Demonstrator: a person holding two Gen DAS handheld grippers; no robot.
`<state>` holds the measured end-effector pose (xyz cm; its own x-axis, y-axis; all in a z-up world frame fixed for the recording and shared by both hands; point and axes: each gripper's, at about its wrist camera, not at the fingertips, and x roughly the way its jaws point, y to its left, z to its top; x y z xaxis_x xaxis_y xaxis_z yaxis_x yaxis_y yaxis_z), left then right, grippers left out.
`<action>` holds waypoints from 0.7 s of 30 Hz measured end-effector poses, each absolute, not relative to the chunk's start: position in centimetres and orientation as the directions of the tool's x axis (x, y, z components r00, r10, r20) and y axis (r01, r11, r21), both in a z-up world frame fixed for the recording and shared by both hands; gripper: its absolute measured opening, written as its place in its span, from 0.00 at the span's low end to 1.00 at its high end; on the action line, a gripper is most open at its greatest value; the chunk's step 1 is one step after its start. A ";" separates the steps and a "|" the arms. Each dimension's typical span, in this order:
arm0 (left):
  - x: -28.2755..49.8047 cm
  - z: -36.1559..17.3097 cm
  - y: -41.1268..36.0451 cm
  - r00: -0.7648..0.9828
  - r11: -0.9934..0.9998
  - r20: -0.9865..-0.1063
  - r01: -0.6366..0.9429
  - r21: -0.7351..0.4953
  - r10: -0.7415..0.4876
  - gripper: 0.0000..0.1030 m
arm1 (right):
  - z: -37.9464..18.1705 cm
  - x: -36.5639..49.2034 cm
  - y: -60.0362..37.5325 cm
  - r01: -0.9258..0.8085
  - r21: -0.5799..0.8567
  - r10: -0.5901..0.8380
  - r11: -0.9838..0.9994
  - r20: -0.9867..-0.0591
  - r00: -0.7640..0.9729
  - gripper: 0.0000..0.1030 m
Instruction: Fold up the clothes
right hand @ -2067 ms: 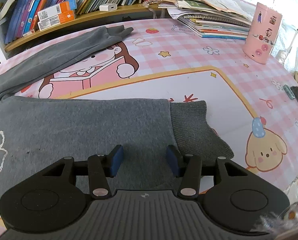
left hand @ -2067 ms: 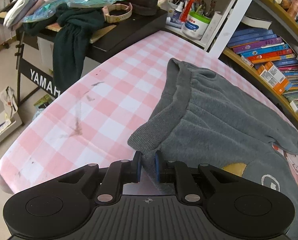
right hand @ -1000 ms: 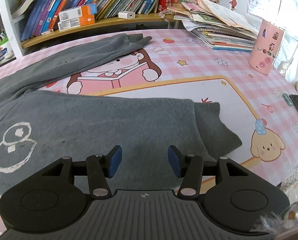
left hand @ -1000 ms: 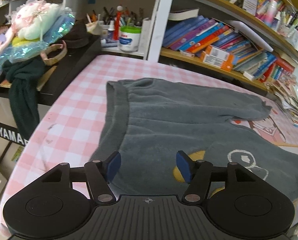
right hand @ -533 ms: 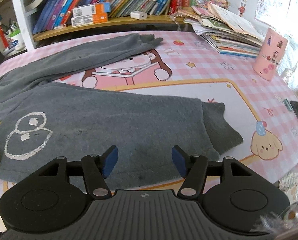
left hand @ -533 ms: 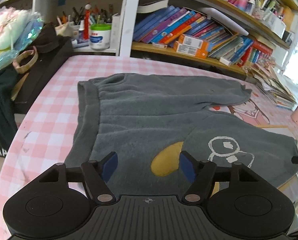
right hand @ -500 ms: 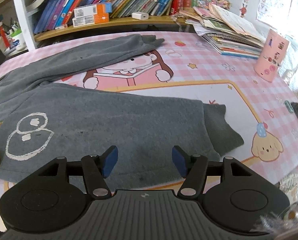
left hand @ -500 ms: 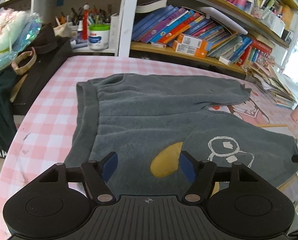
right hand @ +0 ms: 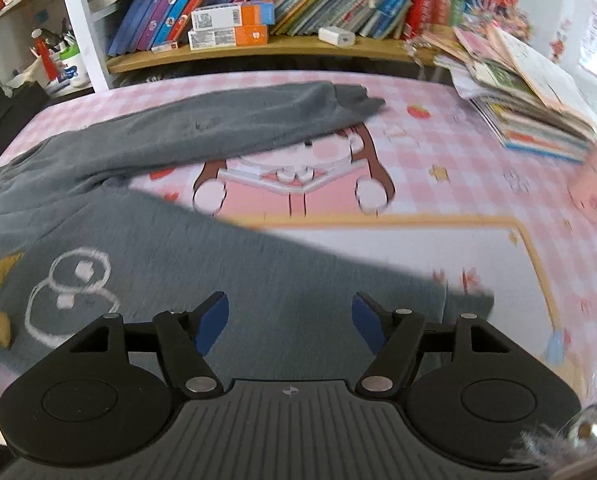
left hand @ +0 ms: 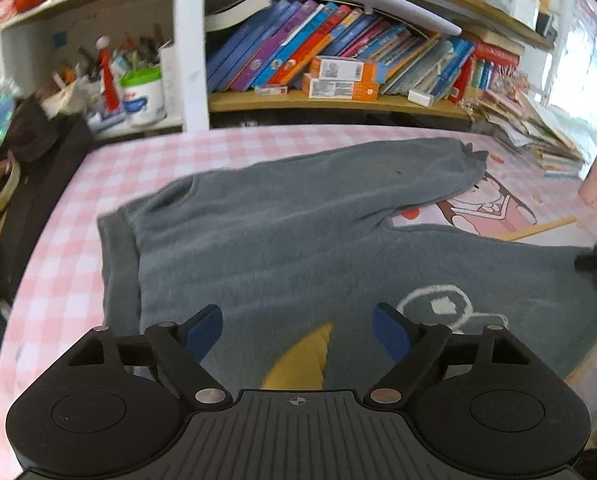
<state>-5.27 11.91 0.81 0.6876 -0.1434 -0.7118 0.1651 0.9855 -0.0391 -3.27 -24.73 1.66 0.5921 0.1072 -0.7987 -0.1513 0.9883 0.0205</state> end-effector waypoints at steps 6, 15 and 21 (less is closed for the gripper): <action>-2.0 1.1 11.3 0.684 0.982 -0.721 0.189 0.027 -0.112 0.83 | 2.5 3.1 -25.6 -0.274 -0.027 0.151 0.961 -0.780 0.608 0.65; 3.6 0.6 11.7 0.669 0.974 -0.740 0.205 0.094 -0.069 0.83 | 2.4 12.3 -26.0 -0.406 -0.064 0.213 0.911 -0.771 0.601 0.67; 7.5 1.0 13.1 0.678 0.983 -0.731 0.173 0.066 -0.070 0.82 | 2.2 18.2 -26.6 -0.432 -0.052 0.239 0.901 -0.770 0.591 0.69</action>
<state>7.49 13.13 1.02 0.6785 -0.0705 -0.7312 0.1731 0.9827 0.0659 18.21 -26.61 2.15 0.5913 0.2392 -0.7701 -0.4317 0.9005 -0.0517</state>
